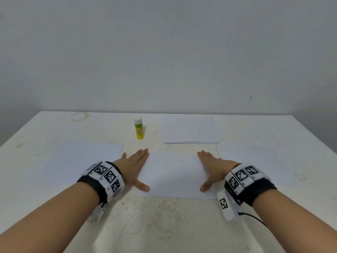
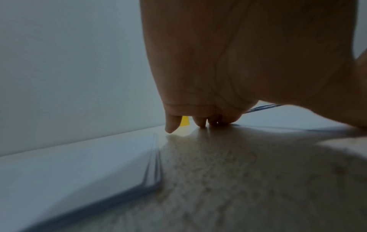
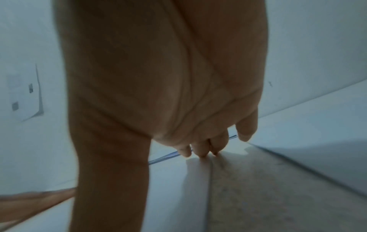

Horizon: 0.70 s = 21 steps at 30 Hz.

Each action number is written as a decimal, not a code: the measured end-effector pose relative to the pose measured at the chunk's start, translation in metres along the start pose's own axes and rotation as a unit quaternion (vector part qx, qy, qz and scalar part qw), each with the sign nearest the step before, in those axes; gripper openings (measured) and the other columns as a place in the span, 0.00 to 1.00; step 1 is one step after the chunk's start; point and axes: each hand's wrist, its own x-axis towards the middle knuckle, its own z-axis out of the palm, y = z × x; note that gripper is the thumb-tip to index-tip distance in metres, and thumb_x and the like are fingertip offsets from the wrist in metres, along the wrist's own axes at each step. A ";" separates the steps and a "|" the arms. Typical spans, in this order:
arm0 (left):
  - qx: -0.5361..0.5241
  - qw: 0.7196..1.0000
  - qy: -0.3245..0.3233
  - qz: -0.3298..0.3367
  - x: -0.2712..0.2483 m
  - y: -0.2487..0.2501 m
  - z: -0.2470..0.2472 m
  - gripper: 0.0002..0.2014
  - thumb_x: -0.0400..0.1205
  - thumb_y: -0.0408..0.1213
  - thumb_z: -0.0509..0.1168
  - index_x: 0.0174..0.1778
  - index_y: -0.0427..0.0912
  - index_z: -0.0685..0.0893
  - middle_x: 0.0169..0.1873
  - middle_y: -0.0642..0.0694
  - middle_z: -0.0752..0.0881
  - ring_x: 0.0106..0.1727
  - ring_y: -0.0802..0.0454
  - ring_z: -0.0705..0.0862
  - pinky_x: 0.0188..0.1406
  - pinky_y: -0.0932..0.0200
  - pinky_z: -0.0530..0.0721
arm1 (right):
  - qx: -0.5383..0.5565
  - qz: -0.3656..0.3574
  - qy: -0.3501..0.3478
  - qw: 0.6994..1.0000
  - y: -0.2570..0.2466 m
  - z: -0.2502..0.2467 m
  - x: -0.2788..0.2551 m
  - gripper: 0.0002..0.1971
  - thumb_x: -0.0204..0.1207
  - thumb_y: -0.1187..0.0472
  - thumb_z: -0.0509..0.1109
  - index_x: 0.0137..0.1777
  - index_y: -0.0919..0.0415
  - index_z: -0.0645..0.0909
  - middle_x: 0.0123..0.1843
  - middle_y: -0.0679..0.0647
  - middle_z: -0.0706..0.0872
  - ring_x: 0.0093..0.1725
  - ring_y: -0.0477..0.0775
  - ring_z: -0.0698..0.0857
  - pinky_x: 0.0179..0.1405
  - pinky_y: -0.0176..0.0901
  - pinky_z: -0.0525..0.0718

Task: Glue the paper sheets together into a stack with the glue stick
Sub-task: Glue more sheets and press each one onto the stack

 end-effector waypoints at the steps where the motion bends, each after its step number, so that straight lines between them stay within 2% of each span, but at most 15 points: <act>1: 0.003 1.000 -0.001 0.000 0.000 0.000 0.001 0.73 0.49 0.81 0.50 0.80 0.39 0.27 0.81 0.47 0.26 0.83 0.52 0.31 0.79 0.37 0.37 | 0.015 0.013 0.008 1.000 0.003 0.001 -0.001 0.70 0.59 0.39 0.82 0.83 0.58 0.30 0.86 0.53 0.38 0.85 0.58 0.46 0.83 0.59 0.53; 4: -0.001 1.000 -0.008 0.009 0.002 0.001 0.002 0.77 0.45 0.81 0.53 0.78 0.38 0.24 0.79 0.46 0.23 0.81 0.51 0.26 0.77 0.44 0.30 | 0.062 0.029 0.050 0.996 0.002 0.005 -0.004 0.73 0.52 0.40 0.86 0.84 0.57 0.34 0.85 0.57 0.55 0.81 0.64 0.60 0.78 0.58 0.65; 7: -0.013 1.000 -0.022 0.016 0.003 0.001 0.003 0.81 0.38 0.84 0.51 0.77 0.39 0.21 0.78 0.47 0.21 0.79 0.50 0.23 0.75 0.46 0.28 | 0.079 0.023 0.086 0.993 -0.002 0.006 -0.010 0.71 0.53 0.45 0.87 0.85 0.58 0.39 0.75 0.59 0.72 0.74 0.62 0.70 0.73 0.52 0.72; 10: -0.013 0.999 -0.029 0.015 0.004 0.001 0.003 0.83 0.33 0.86 0.48 0.76 0.39 0.20 0.77 0.47 0.20 0.78 0.50 0.22 0.74 0.44 0.27 | 0.143 -0.015 0.141 0.980 -0.001 0.010 -0.014 0.70 0.52 0.52 0.89 0.85 0.54 0.40 0.75 0.58 0.73 0.71 0.59 0.73 0.68 0.45 0.74; 12: -0.017 0.999 -0.029 0.016 0.004 0.001 0.003 0.84 0.32 0.87 0.46 0.76 0.39 0.20 0.77 0.47 0.20 0.78 0.50 0.22 0.75 0.44 0.27 | 0.248 -0.047 0.205 0.946 -0.001 0.014 -0.018 0.69 0.53 0.57 0.89 0.84 0.47 0.42 0.75 0.56 0.68 0.70 0.57 0.73 0.66 0.44 0.73; 15: -0.021 0.999 -0.029 0.014 0.003 0.003 0.003 0.84 0.31 0.87 0.44 0.76 0.39 0.20 0.77 0.47 0.19 0.78 0.49 0.22 0.75 0.43 0.27 | 0.371 -0.048 0.291 0.880 0.000 0.022 -0.026 0.54 0.60 0.61 0.85 0.80 0.40 0.55 0.72 0.55 0.64 0.66 0.56 0.73 0.62 0.43 0.76; 16: -0.023 0.999 -0.029 0.014 0.003 0.004 0.003 0.85 0.30 0.88 0.44 0.76 0.39 0.20 0.77 0.47 0.19 0.78 0.49 0.22 0.75 0.43 0.27 | 0.385 -0.047 0.293 0.874 0.001 0.026 -0.028 0.46 0.63 0.61 0.84 0.76 0.40 0.62 0.70 0.53 0.66 0.64 0.55 0.74 0.60 0.42 0.78; 18: -0.030 0.999 -0.028 0.016 0.003 0.004 0.003 0.85 0.29 0.88 0.44 0.76 0.40 0.19 0.76 0.48 0.19 0.78 0.50 0.21 0.74 0.44 0.26 | 0.410 -0.050 0.251 0.875 0.004 0.035 -0.029 0.28 0.67 0.60 0.81 0.65 0.43 0.77 0.66 0.48 0.75 0.60 0.52 0.79 0.59 0.43 0.81; 19: -0.032 0.999 -0.028 0.016 0.003 0.004 0.002 0.85 0.29 0.88 0.43 0.75 0.40 0.19 0.76 0.48 0.19 0.77 0.51 0.21 0.74 0.44 0.25 | 0.428 -0.052 0.225 0.874 0.005 0.037 -0.029 0.21 0.68 0.60 0.80 0.59 0.44 0.82 0.60 0.46 0.80 0.57 0.50 0.81 0.55 0.39 0.83; 20: -0.033 0.999 -0.028 0.016 0.003 0.004 0.002 0.85 0.28 0.88 0.42 0.75 0.40 0.19 0.76 0.48 0.19 0.76 0.52 0.20 0.74 0.44 0.25 | 0.433 -0.058 0.212 0.874 0.005 0.038 -0.031 0.16 0.70 0.62 0.79 0.54 0.45 0.84 0.51 0.43 0.83 0.51 0.48 0.82 0.48 0.30 0.81; 21: -0.033 0.999 -0.027 0.013 0.003 0.005 0.003 0.86 0.27 0.88 0.41 0.75 0.39 0.19 0.76 0.47 0.19 0.76 0.52 0.20 0.75 0.43 0.26 | 0.417 -0.064 0.219 0.880 0.005 0.036 -0.033 0.13 0.71 0.63 0.78 0.52 0.46 0.86 0.41 0.40 0.82 0.42 0.43 0.80 0.38 0.24 0.76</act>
